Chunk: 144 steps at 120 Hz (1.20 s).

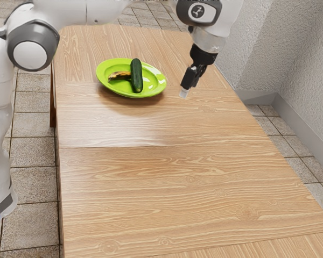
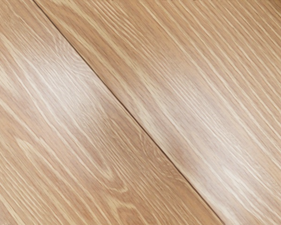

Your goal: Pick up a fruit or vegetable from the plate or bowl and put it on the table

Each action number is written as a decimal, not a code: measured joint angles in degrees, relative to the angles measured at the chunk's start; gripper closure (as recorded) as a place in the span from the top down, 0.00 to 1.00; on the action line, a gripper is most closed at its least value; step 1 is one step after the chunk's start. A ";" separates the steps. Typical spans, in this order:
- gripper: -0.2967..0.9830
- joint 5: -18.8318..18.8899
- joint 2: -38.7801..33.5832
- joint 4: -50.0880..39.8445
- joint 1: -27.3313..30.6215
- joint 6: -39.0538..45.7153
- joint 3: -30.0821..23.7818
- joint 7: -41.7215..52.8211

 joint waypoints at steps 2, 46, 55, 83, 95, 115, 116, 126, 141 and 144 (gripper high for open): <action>0.77 -0.03 0.10 0.00 0.02 0.01 0.01 -0.34; 0.77 -0.88 -3.67 -0.32 -0.51 -1.66 6.70 -0.63; 0.77 -0.84 -6.67 -4.72 1.12 -1.17 9.86 2.17; 0.77 3.46 -22.09 -23.16 1.11 2.19 10.93 10.13; 0.77 5.15 -22.18 -23.48 2.04 2.84 10.94 14.70; 0.77 7.95 -20.35 -28.24 2.96 7.22 10.98 27.53; 0.77 8.03 -20.33 -28.47 3.13 7.53 10.99 28.25; 0.77 9.03 -20.61 -29.51 5.97 10.09 11.08 35.83; 0.77 10.75 -20.22 -30.72 8.90 13.16 11.19 46.17; 0.77 10.96 -20.12 -31.42 9.65 13.85 11.19 48.06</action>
